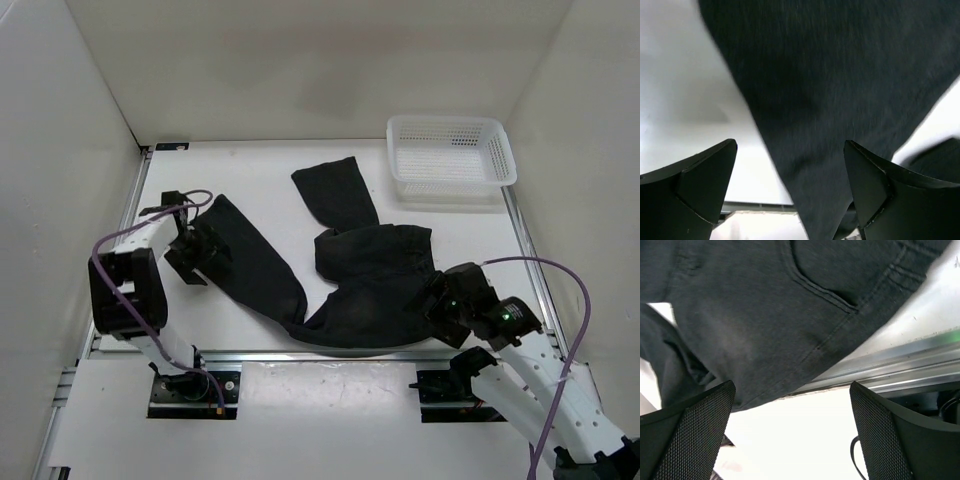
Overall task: Fold and stack the trousers
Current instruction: Flatten the trousers out
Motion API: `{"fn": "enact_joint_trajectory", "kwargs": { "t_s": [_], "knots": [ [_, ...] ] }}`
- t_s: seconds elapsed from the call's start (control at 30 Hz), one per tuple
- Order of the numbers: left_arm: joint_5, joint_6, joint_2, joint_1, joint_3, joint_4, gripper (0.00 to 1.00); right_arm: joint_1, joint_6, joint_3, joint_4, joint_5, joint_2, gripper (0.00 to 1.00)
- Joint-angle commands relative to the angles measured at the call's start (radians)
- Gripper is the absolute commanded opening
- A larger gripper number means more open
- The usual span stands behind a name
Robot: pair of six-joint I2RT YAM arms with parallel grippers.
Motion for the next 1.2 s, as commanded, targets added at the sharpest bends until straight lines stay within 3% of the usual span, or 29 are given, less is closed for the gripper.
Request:
{"fn": "enact_joint_trajectory", "kwargs": {
  "t_s": [0.0,0.1,0.2,0.23,0.27,0.3,0.5,0.57,0.67,0.7,0.9,1.0,1.07,1.17],
  "knots": [
    [0.017,-0.032,0.064,0.005,0.055,0.065,1.0,-0.006,0.05,-0.018,0.059,-0.039,0.018,1.0],
    [-0.006,-0.043,0.136,0.005,0.089,0.065,0.9,-0.006,0.026,0.014,0.059,-0.019,0.047,1.0],
    [-0.015,-0.043,0.189,0.015,0.109,0.065,0.56,-0.006,0.016,0.038,0.059,-0.006,0.073,1.0],
    [-0.026,-0.043,0.198,0.024,0.109,0.065,0.3,-0.006,0.016,0.038,0.059,0.004,0.073,1.0],
    [-0.017,-0.043,0.198,0.033,0.138,0.065,0.16,-0.006,0.016,0.038,0.059,0.004,0.073,1.0],
    [-0.004,-0.029,0.198,0.047,0.151,0.065,0.1,-0.006,0.016,0.038,0.059,0.004,0.073,1.0],
    [0.034,-0.052,0.054,0.189,0.261,0.011,0.1,-0.006,0.036,0.018,0.059,0.004,0.085,0.99],
    [0.02,-0.052,0.002,0.211,0.293,-0.017,0.1,-0.006,0.036,0.018,0.07,0.014,0.107,0.9],
    [-0.004,-0.043,-0.055,0.24,0.35,-0.078,0.1,-0.006,0.052,0.018,0.081,0.071,0.119,0.69],
    [-0.015,-0.034,-0.067,0.24,0.359,-0.078,0.1,-0.006,0.052,0.018,0.093,0.088,0.119,0.69],
    [-0.036,-0.025,-0.099,0.249,0.422,-0.139,0.1,-0.006,-0.147,0.145,0.158,0.181,0.217,0.89],
    [-0.027,-0.025,-0.109,0.249,0.422,-0.139,0.1,-0.006,-0.223,0.248,0.148,0.067,0.341,1.0],
    [-0.027,-0.015,-0.118,0.249,0.412,-0.139,0.1,-0.006,-0.205,0.238,0.148,-0.005,0.398,1.0],
    [-0.027,-0.005,-0.118,0.258,0.402,-0.139,0.1,0.021,-0.105,0.097,0.237,-0.108,0.359,0.98]
  ]
}}
